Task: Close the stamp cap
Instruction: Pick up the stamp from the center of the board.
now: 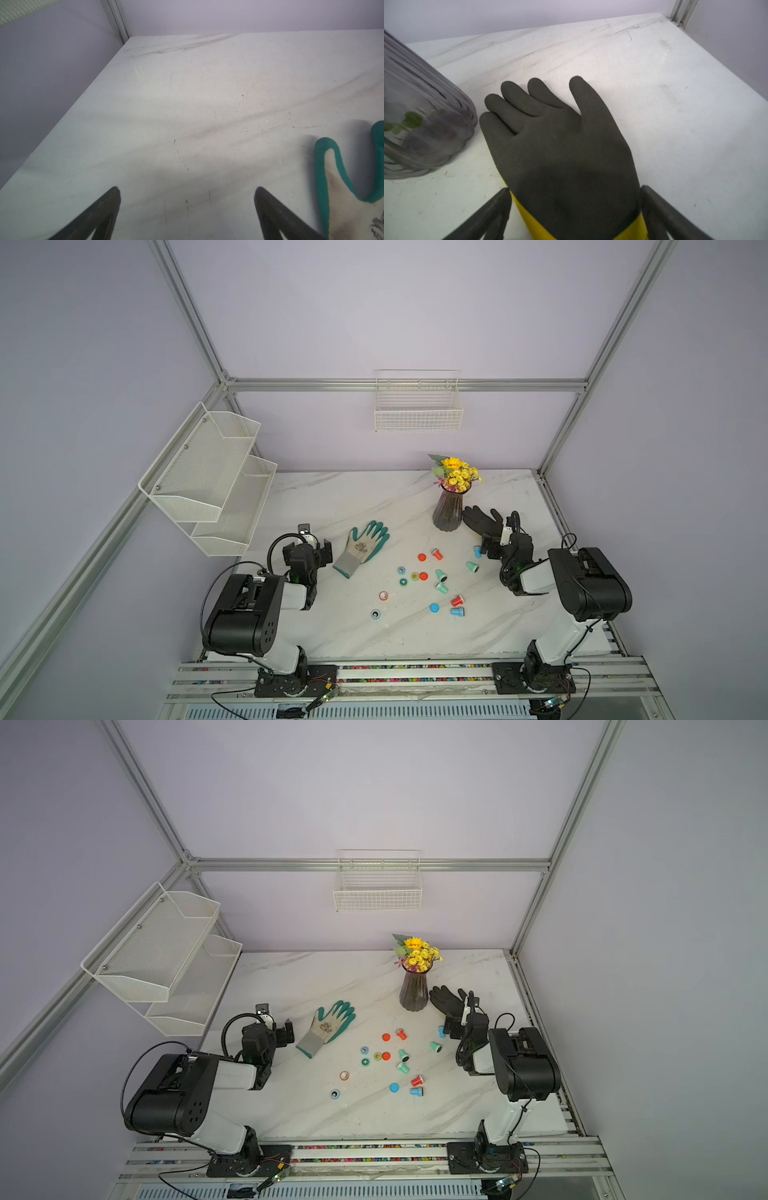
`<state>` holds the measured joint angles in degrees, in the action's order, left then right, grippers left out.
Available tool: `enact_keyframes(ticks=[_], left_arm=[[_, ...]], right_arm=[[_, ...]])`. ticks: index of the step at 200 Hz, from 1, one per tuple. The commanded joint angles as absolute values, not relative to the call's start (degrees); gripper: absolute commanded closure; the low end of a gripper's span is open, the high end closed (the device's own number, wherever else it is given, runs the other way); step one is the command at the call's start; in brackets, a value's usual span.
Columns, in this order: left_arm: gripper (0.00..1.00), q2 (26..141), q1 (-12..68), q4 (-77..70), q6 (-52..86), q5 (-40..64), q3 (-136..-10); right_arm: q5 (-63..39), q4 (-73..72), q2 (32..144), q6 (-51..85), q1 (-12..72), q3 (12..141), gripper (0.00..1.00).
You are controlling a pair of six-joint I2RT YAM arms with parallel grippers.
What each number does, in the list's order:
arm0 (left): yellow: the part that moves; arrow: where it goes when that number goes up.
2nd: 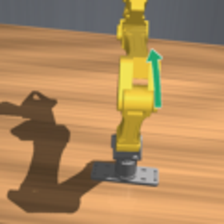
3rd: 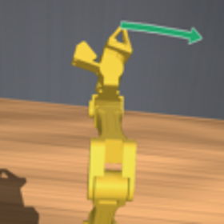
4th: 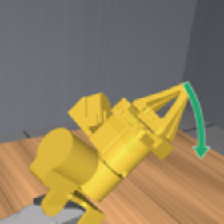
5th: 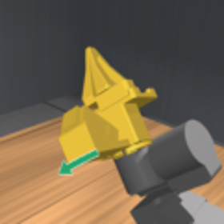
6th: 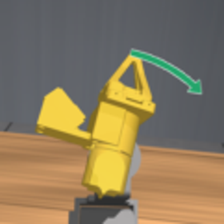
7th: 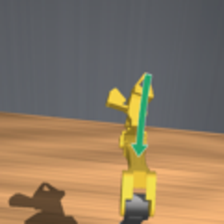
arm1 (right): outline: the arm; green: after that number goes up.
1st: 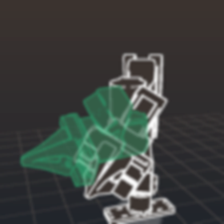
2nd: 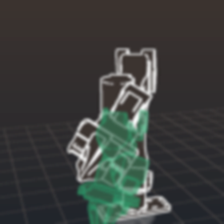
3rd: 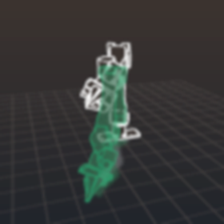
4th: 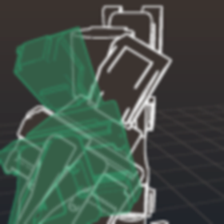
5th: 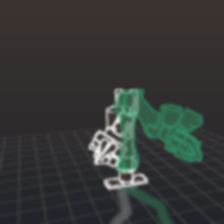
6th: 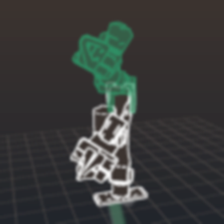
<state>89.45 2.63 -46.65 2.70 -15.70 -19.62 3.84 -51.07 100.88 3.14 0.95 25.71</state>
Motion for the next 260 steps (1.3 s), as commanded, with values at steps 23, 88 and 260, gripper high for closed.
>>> enact_keyframes(ticks=[23, 88, 260], left_arm=[[0.0, 90.04, 1.97, -55.06, 0.96, -17.93, -21.46], [0.0, 90.0, 1.93, -54.99, 0.97, -17.93, -21.45], [0.0, 71.14, 4.66, -9.94, 6.83, -22.13, -39.1]], right_arm=[[3.51, -60.56, 102.22, 1.46, 2.02, 25.95, 0.03], [6.99, -59.9, 102.31, 3.66, 1.87, 26.55, 0.03], [2.36, -15.52, 77.5, 13.59, 3.05, 38.57, 0.11]])
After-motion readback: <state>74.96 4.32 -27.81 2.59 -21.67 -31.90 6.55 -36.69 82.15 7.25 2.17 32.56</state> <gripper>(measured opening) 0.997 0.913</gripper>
